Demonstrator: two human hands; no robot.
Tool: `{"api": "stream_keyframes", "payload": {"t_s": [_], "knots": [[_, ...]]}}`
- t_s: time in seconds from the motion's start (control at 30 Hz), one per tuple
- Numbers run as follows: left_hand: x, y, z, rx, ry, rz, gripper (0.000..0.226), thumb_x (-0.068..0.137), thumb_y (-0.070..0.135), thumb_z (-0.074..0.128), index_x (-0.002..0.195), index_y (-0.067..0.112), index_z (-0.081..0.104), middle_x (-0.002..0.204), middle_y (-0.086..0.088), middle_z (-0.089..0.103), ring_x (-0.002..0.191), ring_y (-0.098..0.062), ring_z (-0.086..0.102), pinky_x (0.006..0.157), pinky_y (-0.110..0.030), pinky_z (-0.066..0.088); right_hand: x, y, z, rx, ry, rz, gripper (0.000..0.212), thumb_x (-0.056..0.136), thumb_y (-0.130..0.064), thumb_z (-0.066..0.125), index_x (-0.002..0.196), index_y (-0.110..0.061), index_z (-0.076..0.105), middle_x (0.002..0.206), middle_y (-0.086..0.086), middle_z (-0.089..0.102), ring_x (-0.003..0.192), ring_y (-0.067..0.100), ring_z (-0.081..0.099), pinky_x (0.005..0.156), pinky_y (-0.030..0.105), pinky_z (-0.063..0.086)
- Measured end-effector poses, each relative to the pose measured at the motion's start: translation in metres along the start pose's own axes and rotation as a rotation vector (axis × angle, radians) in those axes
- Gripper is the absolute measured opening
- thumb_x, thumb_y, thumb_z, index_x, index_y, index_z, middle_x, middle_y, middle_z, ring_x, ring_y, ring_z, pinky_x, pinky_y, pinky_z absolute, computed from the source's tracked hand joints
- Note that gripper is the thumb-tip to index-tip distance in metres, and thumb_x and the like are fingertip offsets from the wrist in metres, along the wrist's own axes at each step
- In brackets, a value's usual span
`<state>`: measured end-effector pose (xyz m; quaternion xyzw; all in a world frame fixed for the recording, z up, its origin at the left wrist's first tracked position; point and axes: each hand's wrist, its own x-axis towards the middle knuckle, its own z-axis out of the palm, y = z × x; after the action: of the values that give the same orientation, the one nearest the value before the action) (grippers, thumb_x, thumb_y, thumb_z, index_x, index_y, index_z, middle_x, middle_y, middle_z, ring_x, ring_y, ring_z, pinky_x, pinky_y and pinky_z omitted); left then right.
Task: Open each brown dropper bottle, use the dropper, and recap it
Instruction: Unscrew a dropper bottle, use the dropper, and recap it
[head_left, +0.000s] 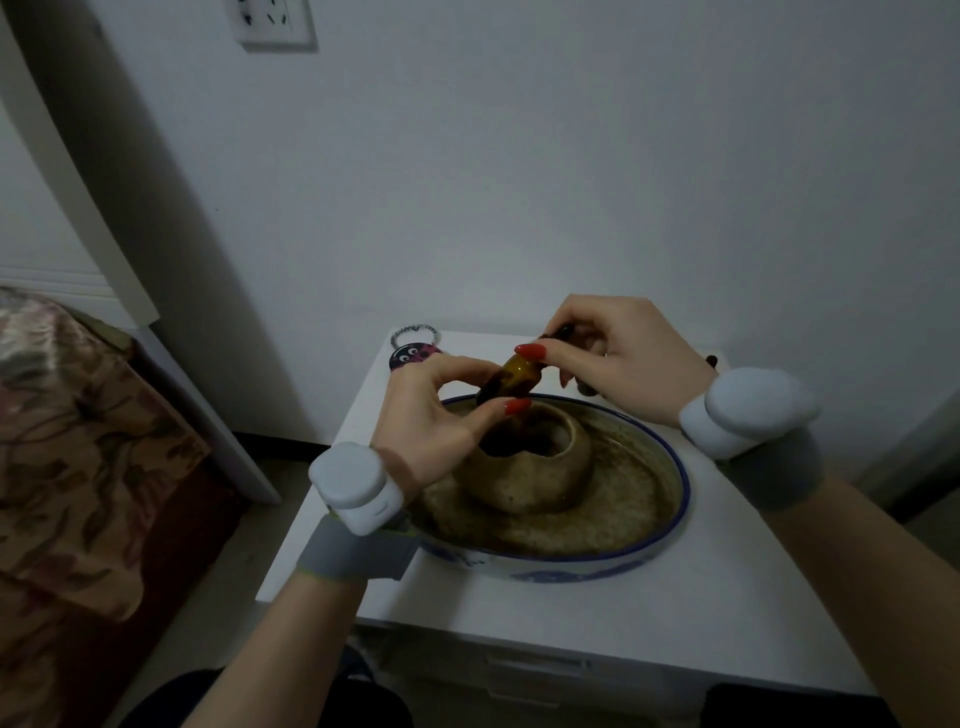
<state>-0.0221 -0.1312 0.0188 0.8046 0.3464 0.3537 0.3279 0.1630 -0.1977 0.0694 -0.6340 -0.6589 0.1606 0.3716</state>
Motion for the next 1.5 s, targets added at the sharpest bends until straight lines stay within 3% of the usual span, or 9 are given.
{"api": "stream_keyframes", "payload": {"t_s": [0.1,0.2,0.33,0.5,0.73,0.87,1.1,1.37,1.5], "knots": [[0.0,0.0,0.0,0.001,-0.001,-0.003,0.028,0.076,0.033,0.076,0.102,0.025,0.074,0.096,0.013,0.07,0.095,0.007,0.057,0.076,0.005,0.033,0.0,0.001,-0.002,0.01,-0.034,-0.04,0.014,0.088,-0.022,0.067,0.098,-0.012,0.067,0.085,-0.002,0.068,0.065,0.004,0.063,0.062,0.02,0.053],[-0.001,-0.001,0.0,-0.011,-0.003,-0.006,0.025,0.077,0.032,0.076,0.101,0.026,0.073,0.096,0.013,0.069,0.092,0.015,0.054,0.076,0.006,0.032,0.0,0.001,-0.006,0.059,-0.088,-0.096,0.02,0.087,-0.011,0.067,0.107,-0.014,0.066,0.098,-0.002,0.067,0.077,0.005,0.063,0.067,0.02,0.054],[0.0,-0.002,0.0,-0.012,0.001,-0.019,0.026,0.077,0.034,0.075,0.102,0.026,0.073,0.097,0.014,0.069,0.093,0.01,0.056,0.076,0.005,0.034,0.0,0.002,-0.003,0.147,-0.061,-0.047,0.036,0.082,-0.026,0.072,0.116,-0.02,0.062,0.104,0.001,0.064,0.094,0.015,0.064,0.076,0.027,0.057],[0.0,-0.002,0.0,-0.04,0.012,-0.017,0.029,0.076,0.035,0.074,0.103,0.024,0.074,0.097,0.014,0.071,0.094,0.009,0.057,0.076,0.004,0.034,0.0,0.001,0.008,0.305,0.107,0.076,0.026,0.078,-0.029,0.074,0.096,-0.011,0.068,0.09,0.002,0.071,0.078,0.013,0.067,0.061,0.015,0.05],[0.001,-0.003,0.0,-0.067,-0.009,-0.044,0.028,0.078,0.032,0.075,0.105,0.024,0.073,0.099,0.013,0.071,0.096,0.009,0.058,0.078,0.004,0.037,-0.004,-0.003,0.003,0.397,0.063,0.019,0.022,0.082,-0.005,0.07,0.104,-0.011,0.07,0.103,0.003,0.072,0.098,0.014,0.067,0.082,0.023,0.056],[0.001,-0.001,0.0,-0.085,0.03,-0.035,0.025,0.077,0.033,0.076,0.101,0.028,0.073,0.096,0.015,0.071,0.094,0.005,0.06,0.083,-0.005,0.041,-0.004,-0.002,0.006,0.429,0.089,0.057,0.033,0.077,-0.02,0.075,0.108,-0.014,0.068,0.103,0.002,0.072,0.097,0.012,0.068,0.086,0.024,0.055],[-0.003,0.006,0.001,-0.101,0.119,-0.006,0.024,0.073,0.035,0.078,0.096,0.03,0.072,0.093,0.013,0.071,0.094,-0.001,0.062,0.09,-0.022,0.045,-0.005,-0.002,0.02,0.674,0.273,0.173,0.015,0.074,-0.019,0.078,0.088,-0.015,0.072,0.078,-0.006,0.075,0.068,-0.001,0.067,0.056,0.008,0.046],[-0.005,0.013,0.001,-0.084,0.202,0.047,0.033,0.067,0.047,0.073,0.095,0.032,0.069,0.09,0.024,0.064,0.094,-0.001,0.059,0.083,-0.012,0.044,-0.007,-0.004,0.017,0.767,0.225,0.126,0.019,0.083,-0.007,0.067,0.101,-0.009,0.068,0.102,0.007,0.074,0.096,0.014,0.07,0.076,0.016,0.051],[-0.004,0.014,0.002,-0.066,0.224,0.067,0.028,0.071,0.033,0.08,0.097,0.028,0.07,0.09,0.023,0.063,0.094,-0.005,0.06,0.086,-0.022,0.049,-0.008,-0.007,0.017,0.771,0.232,0.101,0.023,0.077,-0.018,0.068,0.098,-0.012,0.07,0.099,0.002,0.074,0.092,0.009,0.07,0.076,0.016,0.052]]}}
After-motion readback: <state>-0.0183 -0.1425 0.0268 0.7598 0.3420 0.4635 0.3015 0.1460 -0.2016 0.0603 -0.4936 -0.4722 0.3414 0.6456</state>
